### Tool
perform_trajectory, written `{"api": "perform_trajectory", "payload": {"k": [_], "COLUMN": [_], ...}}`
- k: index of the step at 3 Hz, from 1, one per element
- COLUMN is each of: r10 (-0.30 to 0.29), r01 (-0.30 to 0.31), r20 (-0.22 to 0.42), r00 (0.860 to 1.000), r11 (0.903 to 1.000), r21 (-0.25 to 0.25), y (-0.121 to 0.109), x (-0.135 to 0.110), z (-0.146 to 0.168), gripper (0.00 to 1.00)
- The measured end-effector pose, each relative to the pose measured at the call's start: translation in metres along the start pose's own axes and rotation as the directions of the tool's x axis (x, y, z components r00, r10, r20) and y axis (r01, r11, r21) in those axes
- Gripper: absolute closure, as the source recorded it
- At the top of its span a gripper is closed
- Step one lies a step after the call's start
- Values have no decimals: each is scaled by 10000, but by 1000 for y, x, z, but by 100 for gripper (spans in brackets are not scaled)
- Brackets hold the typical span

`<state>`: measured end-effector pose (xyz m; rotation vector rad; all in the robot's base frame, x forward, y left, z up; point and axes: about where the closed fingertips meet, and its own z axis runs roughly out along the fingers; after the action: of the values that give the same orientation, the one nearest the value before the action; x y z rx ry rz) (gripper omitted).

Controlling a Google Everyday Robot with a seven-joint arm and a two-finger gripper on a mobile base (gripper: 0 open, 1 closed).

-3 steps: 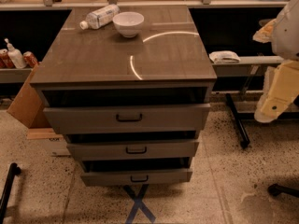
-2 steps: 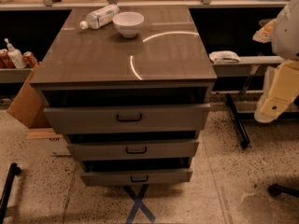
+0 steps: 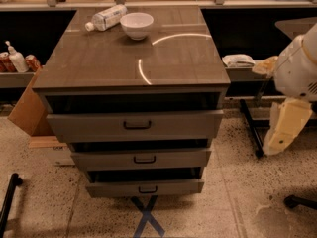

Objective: Open middle drawer

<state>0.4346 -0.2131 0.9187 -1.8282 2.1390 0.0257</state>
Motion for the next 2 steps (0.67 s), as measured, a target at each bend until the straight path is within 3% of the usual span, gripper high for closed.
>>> {"api": "perform_trajectory", "payload": {"k": [1, 2], "r10": [-615, -615], "r01": [740, 740], "r20": [1152, 1152], "r00": [9914, 9914], "r11": [9914, 9914], "r21": [-1077, -1077], "y": [30, 30], "x": [24, 24], "z": [83, 83], "gripper": [0, 0]}}
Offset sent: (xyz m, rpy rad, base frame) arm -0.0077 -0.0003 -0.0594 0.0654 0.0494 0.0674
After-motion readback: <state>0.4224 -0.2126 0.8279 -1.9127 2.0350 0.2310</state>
